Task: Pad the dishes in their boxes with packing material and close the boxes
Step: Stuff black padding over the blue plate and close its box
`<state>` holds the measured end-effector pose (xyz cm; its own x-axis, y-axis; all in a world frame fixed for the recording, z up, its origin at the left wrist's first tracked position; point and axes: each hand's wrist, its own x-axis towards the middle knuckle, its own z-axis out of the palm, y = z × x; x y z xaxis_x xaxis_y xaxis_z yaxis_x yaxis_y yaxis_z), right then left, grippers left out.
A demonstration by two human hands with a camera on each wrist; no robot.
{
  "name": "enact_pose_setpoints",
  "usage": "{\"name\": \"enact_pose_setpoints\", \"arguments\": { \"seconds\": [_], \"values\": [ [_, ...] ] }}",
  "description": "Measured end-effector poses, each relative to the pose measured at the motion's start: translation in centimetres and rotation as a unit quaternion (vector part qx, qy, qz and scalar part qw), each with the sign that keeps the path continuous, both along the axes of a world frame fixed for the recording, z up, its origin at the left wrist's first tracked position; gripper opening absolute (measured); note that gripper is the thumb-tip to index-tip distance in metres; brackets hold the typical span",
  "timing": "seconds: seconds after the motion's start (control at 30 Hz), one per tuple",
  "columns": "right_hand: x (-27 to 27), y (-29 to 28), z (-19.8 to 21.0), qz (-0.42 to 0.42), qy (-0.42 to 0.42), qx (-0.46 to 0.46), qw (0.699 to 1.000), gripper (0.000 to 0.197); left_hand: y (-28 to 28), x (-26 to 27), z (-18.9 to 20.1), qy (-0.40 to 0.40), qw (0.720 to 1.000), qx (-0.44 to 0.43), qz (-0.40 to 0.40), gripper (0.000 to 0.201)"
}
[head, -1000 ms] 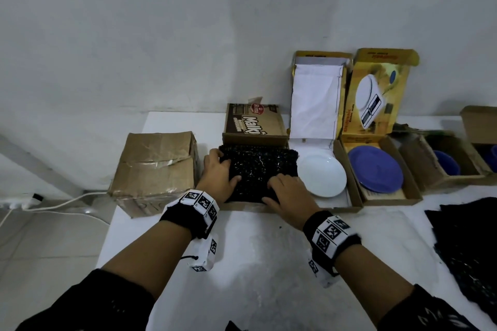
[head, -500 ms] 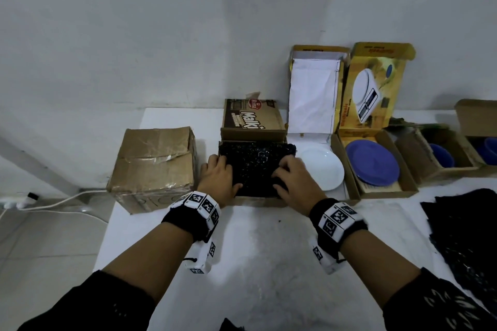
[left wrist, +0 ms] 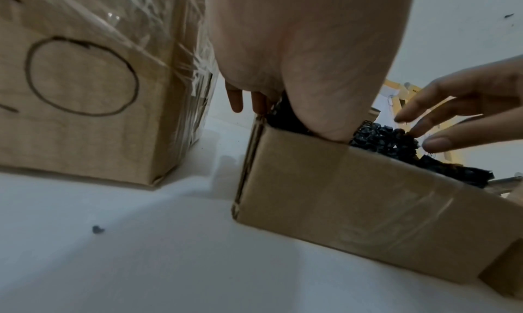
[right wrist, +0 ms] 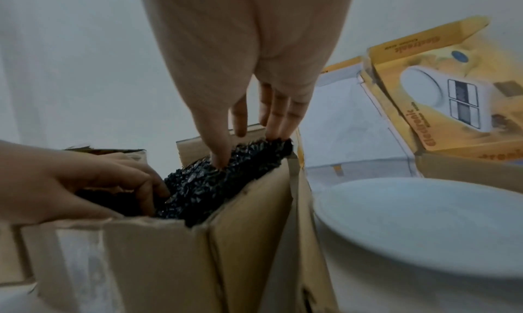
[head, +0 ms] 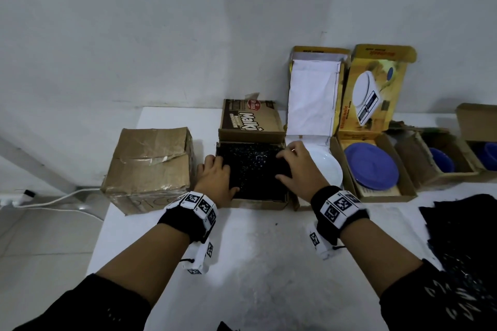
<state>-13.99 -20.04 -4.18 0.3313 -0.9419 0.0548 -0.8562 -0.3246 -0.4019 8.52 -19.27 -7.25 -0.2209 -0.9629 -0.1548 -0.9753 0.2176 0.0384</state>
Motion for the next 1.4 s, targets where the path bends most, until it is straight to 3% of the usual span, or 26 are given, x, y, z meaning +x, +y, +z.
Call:
{"name": "enact_pose_setpoints", "arguments": {
  "seconds": [0.07,0.2,0.33,0.4,0.47,0.57,0.63,0.77,0.97,1.17,1.23,1.33,1.4],
  "values": [
    [0.7,-0.8,0.1,0.002,0.033,0.021,0.999,0.055,-0.1,-0.1,0.0,-0.002,1.0,0.001,0.002,0.054],
    [2.1,-2.8,-0.5,0.019,0.226,0.014,0.974,0.053,-0.1,-0.1,0.0,-0.002,1.0,0.003,0.004,0.055],
    [2.8,-3.2,-1.9,0.069,0.305,0.054,0.948,0.058,-0.1,0.0,0.0,-0.005,1.0,0.004,0.003,0.055],
    [3.0,-3.4,-1.9,0.075,0.285,0.088,0.952,0.058,0.0,0.1,0.0,0.0,1.0,0.003,0.003,0.056],
    [2.5,-3.7,-1.1,0.072,0.204,0.116,0.969,0.054,0.1,0.2,0.0,0.001,1.0,-0.001,0.002,0.056],
    [1.4,-2.4,0.2,0.05,0.092,0.034,0.994,0.034,0.3,0.1,0.0,-0.025,1.0,-0.005,-0.004,0.054],
    [1.3,-0.7,0.2,0.057,0.124,0.004,0.991,0.023,0.5,0.1,0.2,-0.049,0.999,-0.008,-0.011,0.052],
    [1.5,1.8,-1.5,0.087,0.218,0.053,0.971,0.033,1.0,0.0,0.8,-0.066,0.996,-0.05,-0.041,0.044],
    [0.8,3.0,-2.3,0.104,0.179,0.071,0.976,0.037,2.8,1.1,0.4,-0.035,0.991,-0.066,-0.108,0.041],
    [0.6,2.8,-2.3,0.105,0.192,0.072,0.973,0.082,3.1,1.0,0.8,-0.057,0.993,-0.038,-0.095,0.053],
    [0.7,2.4,-1.9,0.065,0.178,0.06,0.98,0.069,2.3,0.9,1.1,-0.05,0.995,-0.047,-0.07,0.044],
    [0.8,1.1,-1.3,-0.003,0.075,-0.024,0.997,0.028,0.7,0.5,1.8,-0.002,0.998,-0.045,-0.054,0.041],
    [1.0,0.0,-0.9,-0.018,0.043,-0.035,0.998,0.045,-0.5,0.1,1.8,0.052,0.998,-0.023,-0.034,0.061]
  ]
}}
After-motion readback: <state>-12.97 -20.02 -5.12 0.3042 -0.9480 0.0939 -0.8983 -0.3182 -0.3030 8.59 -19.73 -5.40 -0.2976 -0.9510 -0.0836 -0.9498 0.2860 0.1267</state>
